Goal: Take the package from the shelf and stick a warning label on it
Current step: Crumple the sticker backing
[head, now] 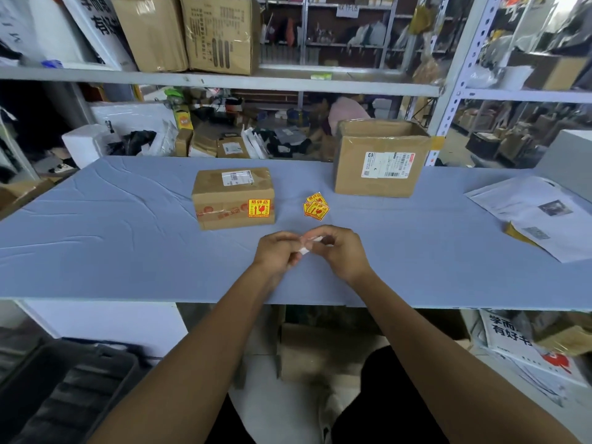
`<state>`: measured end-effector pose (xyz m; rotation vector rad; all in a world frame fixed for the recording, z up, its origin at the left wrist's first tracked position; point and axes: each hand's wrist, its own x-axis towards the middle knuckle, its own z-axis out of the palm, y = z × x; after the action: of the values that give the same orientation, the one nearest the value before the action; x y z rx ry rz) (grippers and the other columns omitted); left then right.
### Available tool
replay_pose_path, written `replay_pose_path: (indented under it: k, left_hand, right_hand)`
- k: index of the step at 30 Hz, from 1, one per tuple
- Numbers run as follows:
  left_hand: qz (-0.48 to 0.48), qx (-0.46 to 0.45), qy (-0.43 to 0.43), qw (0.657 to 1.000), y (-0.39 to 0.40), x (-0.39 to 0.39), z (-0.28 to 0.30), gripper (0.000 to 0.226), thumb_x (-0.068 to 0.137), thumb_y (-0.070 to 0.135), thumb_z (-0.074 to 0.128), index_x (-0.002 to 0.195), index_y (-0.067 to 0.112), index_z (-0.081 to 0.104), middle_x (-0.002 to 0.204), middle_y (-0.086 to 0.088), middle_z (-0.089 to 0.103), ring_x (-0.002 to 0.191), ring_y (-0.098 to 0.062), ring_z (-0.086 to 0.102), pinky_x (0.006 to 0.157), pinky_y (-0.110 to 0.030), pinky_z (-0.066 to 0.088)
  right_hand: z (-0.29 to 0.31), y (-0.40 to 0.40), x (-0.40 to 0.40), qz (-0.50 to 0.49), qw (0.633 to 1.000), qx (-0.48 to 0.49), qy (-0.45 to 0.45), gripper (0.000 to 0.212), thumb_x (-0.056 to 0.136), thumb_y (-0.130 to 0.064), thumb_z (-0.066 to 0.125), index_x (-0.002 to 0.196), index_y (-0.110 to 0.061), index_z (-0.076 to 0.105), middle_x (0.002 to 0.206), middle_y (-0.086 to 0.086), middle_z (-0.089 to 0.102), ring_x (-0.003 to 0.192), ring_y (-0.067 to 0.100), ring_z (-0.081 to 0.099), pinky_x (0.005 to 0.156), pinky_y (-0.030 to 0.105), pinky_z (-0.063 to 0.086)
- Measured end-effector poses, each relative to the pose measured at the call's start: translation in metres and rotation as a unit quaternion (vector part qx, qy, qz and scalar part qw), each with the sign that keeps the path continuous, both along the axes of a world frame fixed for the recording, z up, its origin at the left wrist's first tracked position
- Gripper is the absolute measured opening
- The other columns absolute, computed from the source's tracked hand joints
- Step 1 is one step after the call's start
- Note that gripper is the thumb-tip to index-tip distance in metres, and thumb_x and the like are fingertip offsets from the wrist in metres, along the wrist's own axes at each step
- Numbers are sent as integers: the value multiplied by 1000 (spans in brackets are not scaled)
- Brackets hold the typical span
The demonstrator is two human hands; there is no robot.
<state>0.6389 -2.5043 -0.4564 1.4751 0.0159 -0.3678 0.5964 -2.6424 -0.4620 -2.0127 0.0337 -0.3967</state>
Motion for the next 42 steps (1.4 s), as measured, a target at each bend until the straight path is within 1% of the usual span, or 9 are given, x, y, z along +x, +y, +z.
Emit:
replay_pose_path:
  k: [7, 10, 13, 19, 25, 30, 35, 39, 42]
  left_hand:
    - [-55, -73, -81, 993, -6, -5, 8, 21, 90, -7, 64, 110, -10, 69, 98, -19, 73, 91, -25, 71, 84, -25, 61]
    - [-27, -108, -63, 992, -21, -2, 17, 15, 89, -7, 66, 103, -9, 69, 85, -14, 73, 74, -16, 74, 71, -18, 62]
    - [-9, -80, -57, 995, -36, 6, 25, 4, 87, 1, 71, 86, 5, 71, 78, -10, 69, 64, -15, 64, 60, -17, 56]
    - [-40, -92, 16, 995, -60, 25, 29, 4, 92, 0, 66, 92, -3, 68, 84, -16, 69, 74, -22, 66, 64, -18, 62]
    - [-116, -175, 115, 971, -61, 46, 43, 20, 98, -1, 54, 87, -1, 70, 76, -5, 78, 87, -15, 69, 93, -26, 54]
    - [-142, -148, 104, 973, -77, 64, 58, 23, 94, -9, 56, 78, 5, 65, 79, -5, 68, 77, -13, 64, 74, -20, 58]
    - [-40, 64, -107, 991, -119, 105, 97, 25, 82, -4, 74, 71, 14, 61, 70, -9, 64, 62, -21, 61, 64, -31, 58]
    - [-43, 254, -347, 902, -157, 157, 151, 13, 83, 6, 76, 74, 14, 72, 90, -12, 77, 88, -24, 71, 86, -36, 58]
    - [-68, 327, -402, 853, -190, 193, 180, 15, 90, 3, 65, 92, 9, 79, 104, -12, 76, 98, -24, 70, 93, -34, 56]
  right_hand:
    - [13, -5, -4, -82, 989, 118, -20, 8, 86, -3, 69, 80, 2, 69, 64, 9, 64, 55, 13, 62, 63, 28, 59]
    - [11, -10, -6, -89, 988, 125, -27, 20, 90, -2, 63, 76, -14, 72, 74, 10, 67, 68, 17, 63, 73, 34, 58]
    - [18, -19, -9, -8, 979, 201, -18, 18, 91, 1, 60, 86, -10, 74, 80, 9, 70, 68, 9, 66, 73, 22, 57]
    - [21, -34, 9, -75, 978, 193, -37, 9, 86, 0, 67, 91, 8, 68, 69, 13, 66, 56, 6, 62, 65, 26, 55]
    - [36, -55, 34, -81, 981, 175, -28, 24, 79, -13, 77, 72, -6, 56, 62, 3, 52, 51, 9, 46, 52, 20, 42]
    - [48, -85, 54, -51, 990, 132, 27, 35, 80, -25, 78, 71, 4, 61, 62, 7, 52, 56, 13, 43, 57, 27, 36]
    - [87, -118, 93, -134, 987, -83, -1, 25, 84, -30, 70, 77, -5, 69, 73, 9, 68, 68, 23, 59, 65, 33, 47]
    - [140, -167, 131, -209, 930, -302, -3, 12, 83, -17, 57, 76, -12, 66, 80, 13, 71, 78, 35, 66, 66, 38, 55]
    - [166, -195, 154, -201, 893, -403, 9, 14, 80, -10, 49, 70, -15, 57, 73, 10, 56, 72, 35, 62, 59, 35, 51]
